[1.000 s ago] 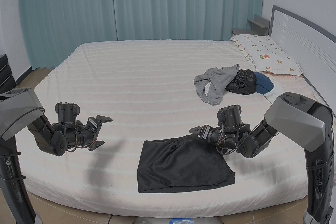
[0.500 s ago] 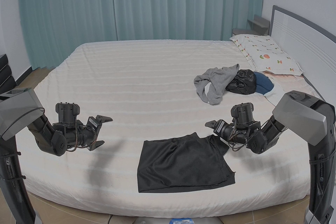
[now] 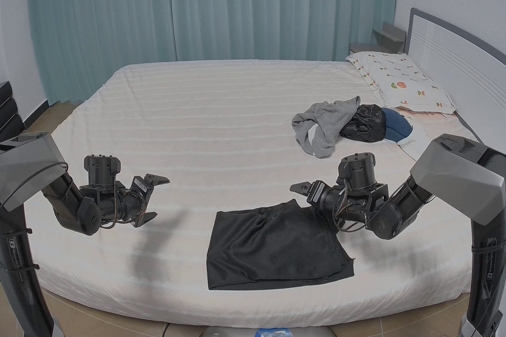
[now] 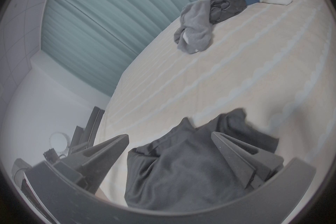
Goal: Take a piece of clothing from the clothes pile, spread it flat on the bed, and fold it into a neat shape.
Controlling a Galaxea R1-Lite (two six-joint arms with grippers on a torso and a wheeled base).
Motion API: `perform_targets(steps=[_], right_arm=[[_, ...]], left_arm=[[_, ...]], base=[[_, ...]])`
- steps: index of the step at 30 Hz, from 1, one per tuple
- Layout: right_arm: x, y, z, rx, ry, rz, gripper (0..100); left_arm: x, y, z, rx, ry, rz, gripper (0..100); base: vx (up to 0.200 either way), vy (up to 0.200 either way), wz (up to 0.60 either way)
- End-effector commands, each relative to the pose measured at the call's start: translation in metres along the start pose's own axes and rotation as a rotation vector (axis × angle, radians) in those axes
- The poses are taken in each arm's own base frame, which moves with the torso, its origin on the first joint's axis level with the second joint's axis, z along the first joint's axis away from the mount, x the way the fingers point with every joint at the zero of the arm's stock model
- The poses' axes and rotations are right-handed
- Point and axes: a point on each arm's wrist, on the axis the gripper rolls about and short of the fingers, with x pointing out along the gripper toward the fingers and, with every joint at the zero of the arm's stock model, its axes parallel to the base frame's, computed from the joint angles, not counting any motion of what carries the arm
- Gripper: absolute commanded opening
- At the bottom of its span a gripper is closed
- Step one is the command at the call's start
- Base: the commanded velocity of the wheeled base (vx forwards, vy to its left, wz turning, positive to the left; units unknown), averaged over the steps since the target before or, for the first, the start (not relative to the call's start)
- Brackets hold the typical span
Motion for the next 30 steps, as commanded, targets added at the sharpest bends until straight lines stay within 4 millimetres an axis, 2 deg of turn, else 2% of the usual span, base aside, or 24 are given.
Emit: perform_targets(steps=[1, 6, 14, 17, 25, 30], right_arm=[[0.001, 0.012, -0.013, -0.022, 0.034, 0.025, 100], [0.011, 0.001, -0.019, -0.017, 0.082, -0.001, 100], [0.021, -0.016, -0.009, 0.008, 0.088, -0.077, 100], [0.007, -0.025, 0.002, 0.022, 0.048, -0.127, 100], [-0.011, -0.043, 0.022, 0.074, -0.004, -0.176, 100], [-0.02, -0.045, 0.024, 0.082, -0.004, -0.182, 100]], left_arm=[[0.001, 0.001, 0.0, 0.002, 0.001, 0.002, 100], [0.001, 0.001, 0.0, 0.003, 0.001, 0.002, 100], [0.001, 0.001, 0.0, 0.003, 0.001, 0.002, 100], [0.001, 0.001, 0.0, 0.003, 0.001, 0.003, 100], [0.001, 0.002, -0.001, 0.004, 0.002, 0.005, 100], [0.001, 0.002, -0.002, 0.01, 0.003, 0.007, 100]], base=[[0.0, 0.0, 0.0], [0.0, 0.0, 0.0], [0.0, 0.0, 0.0], [0.0, 0.0, 0.0], [0.0, 0.0, 0.0], [0.0, 0.0, 0.0]])
